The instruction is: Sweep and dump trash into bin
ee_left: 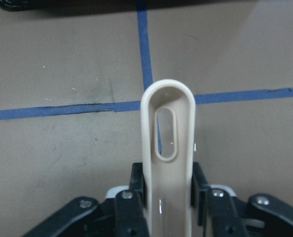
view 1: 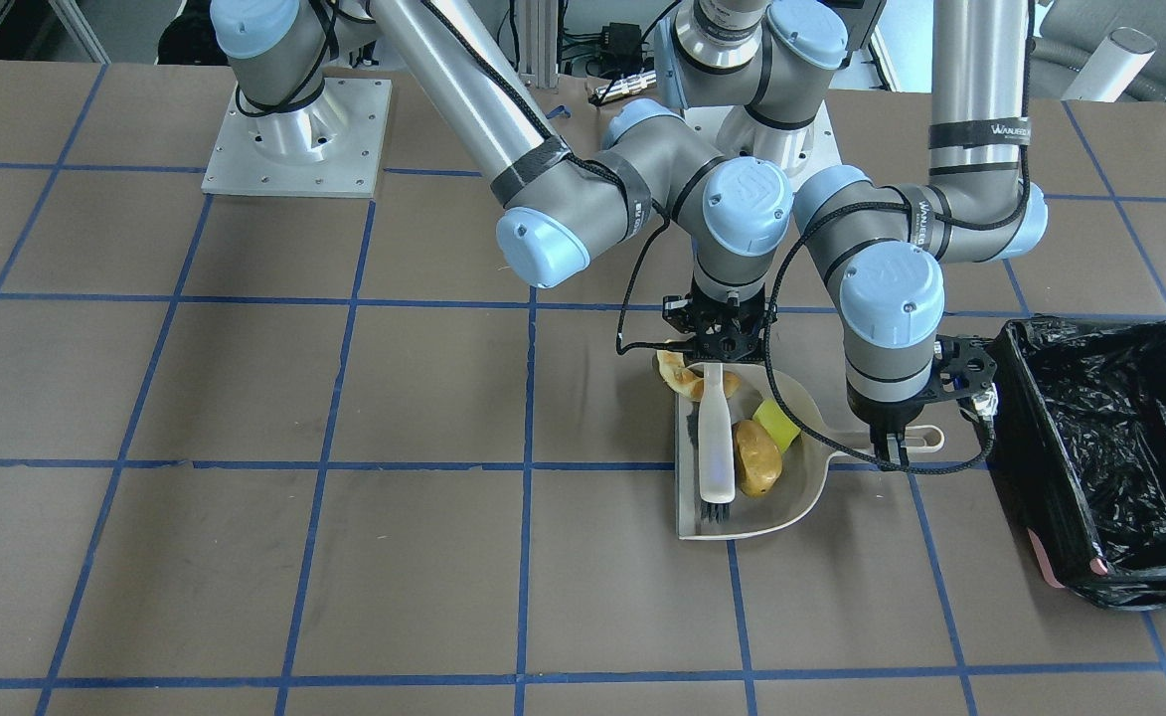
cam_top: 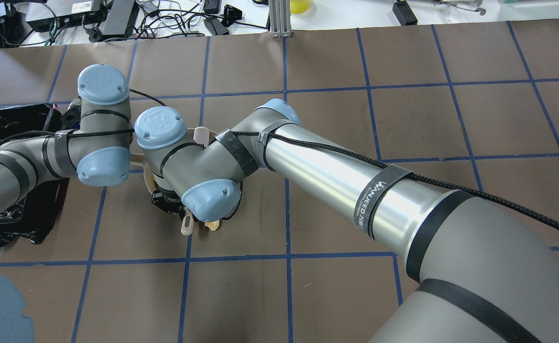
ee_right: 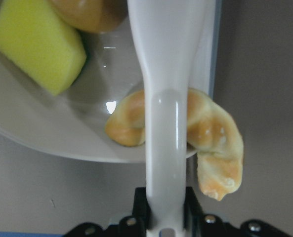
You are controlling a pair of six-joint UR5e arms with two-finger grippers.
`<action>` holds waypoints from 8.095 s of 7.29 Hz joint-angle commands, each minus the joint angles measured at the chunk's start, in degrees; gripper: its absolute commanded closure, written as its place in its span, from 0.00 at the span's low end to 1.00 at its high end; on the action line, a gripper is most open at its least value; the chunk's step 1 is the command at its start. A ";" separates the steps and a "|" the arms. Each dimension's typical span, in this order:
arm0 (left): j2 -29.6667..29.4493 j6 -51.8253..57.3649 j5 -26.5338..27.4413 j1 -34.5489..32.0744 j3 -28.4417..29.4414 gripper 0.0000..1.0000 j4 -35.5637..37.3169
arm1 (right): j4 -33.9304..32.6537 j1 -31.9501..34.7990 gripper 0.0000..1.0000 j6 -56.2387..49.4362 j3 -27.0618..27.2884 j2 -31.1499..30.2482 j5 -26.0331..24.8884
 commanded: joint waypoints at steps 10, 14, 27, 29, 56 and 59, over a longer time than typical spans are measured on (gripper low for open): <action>1.50 0.68 -10.99 3.41 11.93 1.00 -17.82 | 24.96 -40.73 1.00 -42.64 2.42 -14.21 -14.78; 1.93 6.13 -14.52 10.61 20.99 1.00 -25.81 | 15.07 -55.61 1.00 -60.50 10.14 -13.69 -18.65; -0.87 51.03 -13.81 36.38 33.84 1.00 -22.44 | 8.62 -60.46 0.53 -65.89 14.73 -10.79 -22.17; -2.54 55.59 -13.90 37.87 33.05 1.00 -18.13 | 7.65 -60.37 0.23 -65.98 14.73 -10.70 -21.82; -2.64 84.09 -13.02 31.03 22.41 1.00 42.79 | 35.25 -39.72 0.00 -43.13 1.72 -37.15 -10.56; -3.16 87.52 -13.20 30.85 22.41 1.00 47.89 | 35.33 -39.89 0.00 -43.65 1.90 -37.07 -11.44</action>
